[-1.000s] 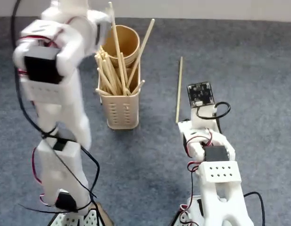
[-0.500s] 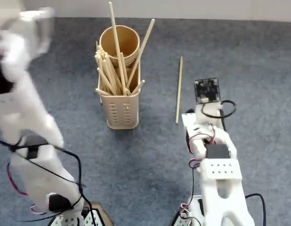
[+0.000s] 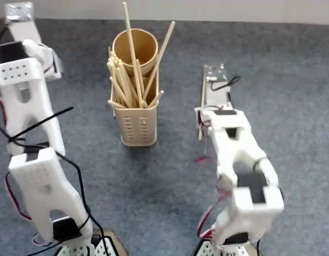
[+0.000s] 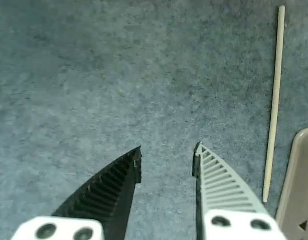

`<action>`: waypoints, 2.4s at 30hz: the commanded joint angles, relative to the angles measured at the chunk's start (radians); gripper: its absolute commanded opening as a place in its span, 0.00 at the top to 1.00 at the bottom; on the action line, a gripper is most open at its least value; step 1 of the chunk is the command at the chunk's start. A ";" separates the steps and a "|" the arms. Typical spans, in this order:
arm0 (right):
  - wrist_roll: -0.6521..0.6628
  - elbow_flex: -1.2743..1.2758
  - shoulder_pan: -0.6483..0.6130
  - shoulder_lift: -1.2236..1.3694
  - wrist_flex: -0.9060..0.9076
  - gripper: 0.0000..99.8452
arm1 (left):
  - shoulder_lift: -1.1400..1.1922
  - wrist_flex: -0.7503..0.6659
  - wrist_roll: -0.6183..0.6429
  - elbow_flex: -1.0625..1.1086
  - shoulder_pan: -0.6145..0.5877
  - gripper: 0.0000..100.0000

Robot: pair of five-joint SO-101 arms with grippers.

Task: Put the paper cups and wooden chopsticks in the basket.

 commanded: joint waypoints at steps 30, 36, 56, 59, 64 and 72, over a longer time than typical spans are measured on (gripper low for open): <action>-0.011 -0.189 -0.054 -0.001 0.137 0.95 | 0.176 -0.215 0.066 -0.030 0.268 0.81; -0.011 -0.179 -0.027 0.005 0.143 0.95 | 0.305 -0.227 0.066 -0.036 0.295 0.81; -0.011 -0.134 -0.025 0.016 0.142 0.88 | 0.610 0.000 0.127 -0.346 0.228 0.81; -0.005 -0.133 -0.031 0.019 0.143 0.77 | 0.642 0.012 0.127 -0.381 0.239 0.82; -0.005 -0.133 -0.033 0.021 0.143 0.74 | 0.677 0.012 0.132 -0.420 0.234 0.88; -0.015 -0.125 -0.047 0.012 0.143 0.74 | 0.680 0.011 0.133 -0.426 0.236 0.89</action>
